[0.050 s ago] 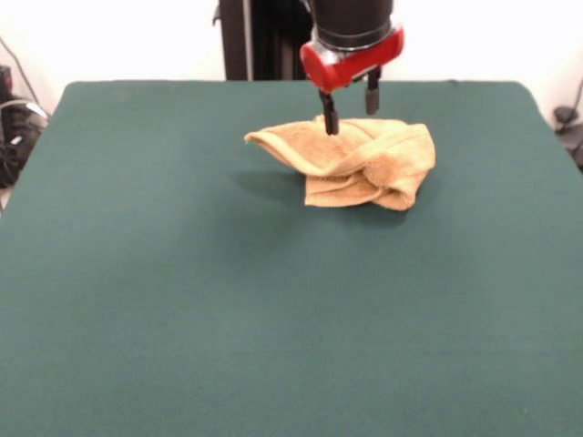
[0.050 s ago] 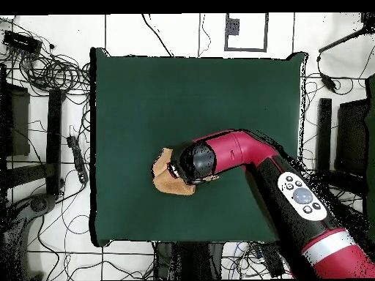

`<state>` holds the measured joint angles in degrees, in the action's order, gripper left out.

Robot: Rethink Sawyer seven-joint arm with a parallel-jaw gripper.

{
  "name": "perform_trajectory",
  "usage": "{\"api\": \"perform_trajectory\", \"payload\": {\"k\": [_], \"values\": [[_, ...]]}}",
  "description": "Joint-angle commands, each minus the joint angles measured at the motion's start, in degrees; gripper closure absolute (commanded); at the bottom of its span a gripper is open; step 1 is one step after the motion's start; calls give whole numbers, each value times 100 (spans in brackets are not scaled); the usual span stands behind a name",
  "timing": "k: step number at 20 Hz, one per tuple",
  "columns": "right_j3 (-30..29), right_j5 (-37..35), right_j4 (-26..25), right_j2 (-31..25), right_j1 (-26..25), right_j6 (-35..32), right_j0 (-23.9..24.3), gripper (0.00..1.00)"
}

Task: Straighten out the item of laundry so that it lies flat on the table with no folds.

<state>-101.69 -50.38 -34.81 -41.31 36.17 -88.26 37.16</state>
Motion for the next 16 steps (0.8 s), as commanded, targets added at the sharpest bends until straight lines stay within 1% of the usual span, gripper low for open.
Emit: {"api": "perform_trajectory", "payload": {"k": [1, 7, 9, 16], "values": [[207, -761, 9, -633, 24, 1999, 104, 0], [207, -1039, 116, -894, 224, 2126, 352, 0], [125, -1134, 168, -1029, 383, 2207, 479, 0], [478, -1602, 152, -1278, 408, 2496, 700, 0]]}}
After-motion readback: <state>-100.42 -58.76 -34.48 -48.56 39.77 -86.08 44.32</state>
